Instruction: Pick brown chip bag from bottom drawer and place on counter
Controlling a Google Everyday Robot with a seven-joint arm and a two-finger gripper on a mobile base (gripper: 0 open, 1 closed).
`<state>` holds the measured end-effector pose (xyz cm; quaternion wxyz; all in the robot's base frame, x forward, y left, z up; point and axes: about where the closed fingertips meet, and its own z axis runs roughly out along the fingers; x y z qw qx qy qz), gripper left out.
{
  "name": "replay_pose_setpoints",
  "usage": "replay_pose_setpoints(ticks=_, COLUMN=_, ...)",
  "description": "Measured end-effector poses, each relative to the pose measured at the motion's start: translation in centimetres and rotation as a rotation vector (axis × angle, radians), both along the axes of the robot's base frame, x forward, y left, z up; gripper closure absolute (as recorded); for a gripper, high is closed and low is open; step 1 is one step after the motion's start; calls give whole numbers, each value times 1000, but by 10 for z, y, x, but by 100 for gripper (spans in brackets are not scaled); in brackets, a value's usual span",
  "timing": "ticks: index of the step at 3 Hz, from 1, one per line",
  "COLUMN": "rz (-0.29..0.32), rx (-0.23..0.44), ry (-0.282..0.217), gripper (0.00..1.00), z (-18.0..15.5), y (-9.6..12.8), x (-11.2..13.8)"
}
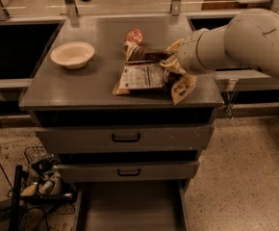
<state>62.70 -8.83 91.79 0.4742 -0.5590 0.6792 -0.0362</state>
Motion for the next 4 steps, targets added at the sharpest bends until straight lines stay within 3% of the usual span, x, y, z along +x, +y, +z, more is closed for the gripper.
replay_pose_setpoints(ticks=2, rz=0, rx=0, ry=0, gripper=13, z=0, y=0, x=0)
replay_pose_setpoints(ticks=3, rz=0, rx=0, ry=0, gripper=0, z=0, y=0, x=0)
replay_pose_setpoints(ticks=4, rz=0, rx=0, ry=0, gripper=0, z=0, y=0, x=0)
